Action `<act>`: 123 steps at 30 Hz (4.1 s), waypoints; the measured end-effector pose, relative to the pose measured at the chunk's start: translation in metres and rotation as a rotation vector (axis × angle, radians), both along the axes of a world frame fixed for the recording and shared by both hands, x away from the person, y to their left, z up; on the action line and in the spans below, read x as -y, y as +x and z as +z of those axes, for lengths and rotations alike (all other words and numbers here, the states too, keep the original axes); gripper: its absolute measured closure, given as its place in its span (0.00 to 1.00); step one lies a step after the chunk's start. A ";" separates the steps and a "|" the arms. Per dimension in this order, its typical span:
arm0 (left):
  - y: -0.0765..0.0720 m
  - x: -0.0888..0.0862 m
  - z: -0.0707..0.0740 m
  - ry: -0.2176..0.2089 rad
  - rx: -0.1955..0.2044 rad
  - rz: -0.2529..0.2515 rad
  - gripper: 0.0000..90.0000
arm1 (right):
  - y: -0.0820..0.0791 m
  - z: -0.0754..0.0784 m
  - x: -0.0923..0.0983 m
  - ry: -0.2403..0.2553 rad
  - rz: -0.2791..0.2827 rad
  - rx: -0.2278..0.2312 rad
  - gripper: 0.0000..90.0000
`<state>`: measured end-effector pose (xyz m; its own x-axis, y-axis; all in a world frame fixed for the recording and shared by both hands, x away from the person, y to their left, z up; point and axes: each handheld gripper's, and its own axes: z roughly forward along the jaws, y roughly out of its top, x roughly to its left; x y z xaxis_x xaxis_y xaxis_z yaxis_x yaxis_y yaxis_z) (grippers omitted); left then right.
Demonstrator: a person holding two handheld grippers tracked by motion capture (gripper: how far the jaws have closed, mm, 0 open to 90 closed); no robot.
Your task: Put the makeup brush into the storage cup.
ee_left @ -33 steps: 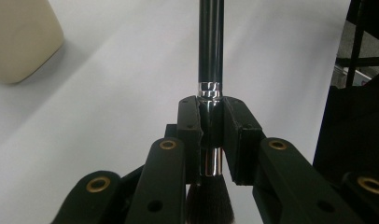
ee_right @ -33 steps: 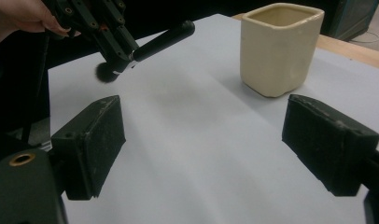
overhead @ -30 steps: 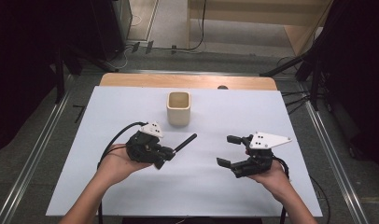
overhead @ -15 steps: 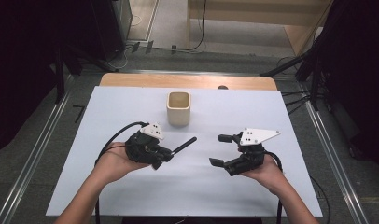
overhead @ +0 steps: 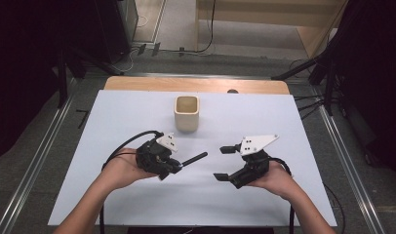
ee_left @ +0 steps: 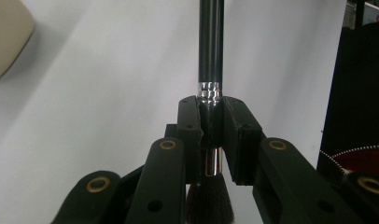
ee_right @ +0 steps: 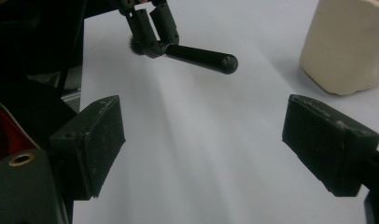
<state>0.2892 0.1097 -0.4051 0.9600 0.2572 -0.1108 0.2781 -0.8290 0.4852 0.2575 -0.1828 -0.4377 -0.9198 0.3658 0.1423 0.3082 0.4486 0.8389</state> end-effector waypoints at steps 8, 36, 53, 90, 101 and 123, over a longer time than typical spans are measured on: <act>0.000 0.010 -0.009 0.057 -0.014 -0.071 0.87 | 0.001 -0.003 -0.010 -0.068 0.072 -0.013 0.15; -0.008 0.041 -0.012 0.213 -0.003 -0.233 0.87 | 0.008 -0.011 -0.048 -0.265 0.216 -0.004 0.22; -0.011 0.041 -0.016 0.235 0.003 -0.243 0.87 | 0.010 -0.018 -0.064 -0.318 0.244 0.005 0.51; -0.012 0.040 -0.013 0.176 -0.014 -0.242 0.85 | 0.007 -0.029 -0.074 -0.336 0.321 -0.026 0.88; -0.006 0.027 -0.006 0.109 -0.008 -0.188 0.61 | 0.009 -0.028 -0.067 -0.325 0.294 -0.043 0.88; 0.014 0.003 -0.013 -0.032 -0.074 0.000 0.36 | 0.005 -0.028 -0.049 -0.311 0.138 -0.132 0.88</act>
<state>0.3027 0.1065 -0.4176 0.9489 0.2521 -0.1897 0.3140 -0.8135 0.4896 0.2630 -0.1336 -0.4662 -0.9445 0.2843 0.1648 0.3239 0.7208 0.6127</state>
